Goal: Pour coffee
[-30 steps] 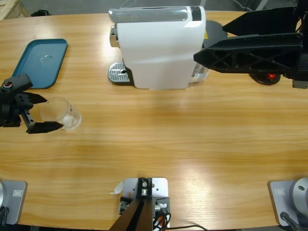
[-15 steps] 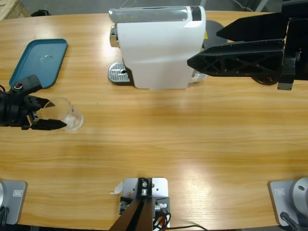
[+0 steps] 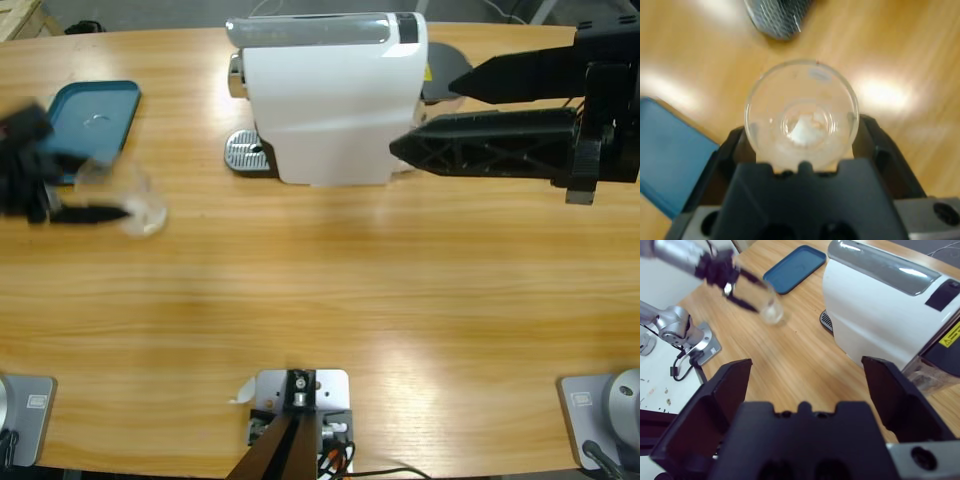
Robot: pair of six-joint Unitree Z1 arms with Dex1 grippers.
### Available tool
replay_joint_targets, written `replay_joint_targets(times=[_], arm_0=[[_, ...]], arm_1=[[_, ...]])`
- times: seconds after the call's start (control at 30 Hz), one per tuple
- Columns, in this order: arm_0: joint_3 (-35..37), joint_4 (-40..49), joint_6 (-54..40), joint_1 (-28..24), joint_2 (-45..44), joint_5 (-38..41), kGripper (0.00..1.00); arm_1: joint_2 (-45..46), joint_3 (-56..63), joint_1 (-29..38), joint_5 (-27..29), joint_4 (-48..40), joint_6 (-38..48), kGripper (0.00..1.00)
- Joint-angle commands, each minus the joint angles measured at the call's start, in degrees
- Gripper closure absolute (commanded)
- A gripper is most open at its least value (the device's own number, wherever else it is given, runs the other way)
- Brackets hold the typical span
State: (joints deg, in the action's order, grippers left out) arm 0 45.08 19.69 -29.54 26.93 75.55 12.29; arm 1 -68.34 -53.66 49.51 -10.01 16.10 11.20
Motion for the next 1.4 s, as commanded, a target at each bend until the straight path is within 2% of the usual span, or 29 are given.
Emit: replay_joint_targets(times=[0.03,0.27,0.53,1.4], arm_0=[[17.34,0.31,-10.31,-7.93,15.22,13.16,1.000],[21.70,0.61,-13.92,-7.95,25.65,13.90,1.000],[22.07,-0.27,-15.29,-4.80,30.94,14.15,1.000],[25.09,-2.64,-15.53,-0.72,37.12,14.59,1.000]], arm_1=[[0.61,1.82,-4.27,0.36,-0.19,-0.19,0.000],[0.05,1.23,-9.89,-0.01,-0.10,-1.41,0.000],[-2.57,0.54,-11.19,-0.01,-0.19,-2.23,0.000],[-3.89,-0.48,-12.78,-0.01,0.25,-3.64,0.000]])
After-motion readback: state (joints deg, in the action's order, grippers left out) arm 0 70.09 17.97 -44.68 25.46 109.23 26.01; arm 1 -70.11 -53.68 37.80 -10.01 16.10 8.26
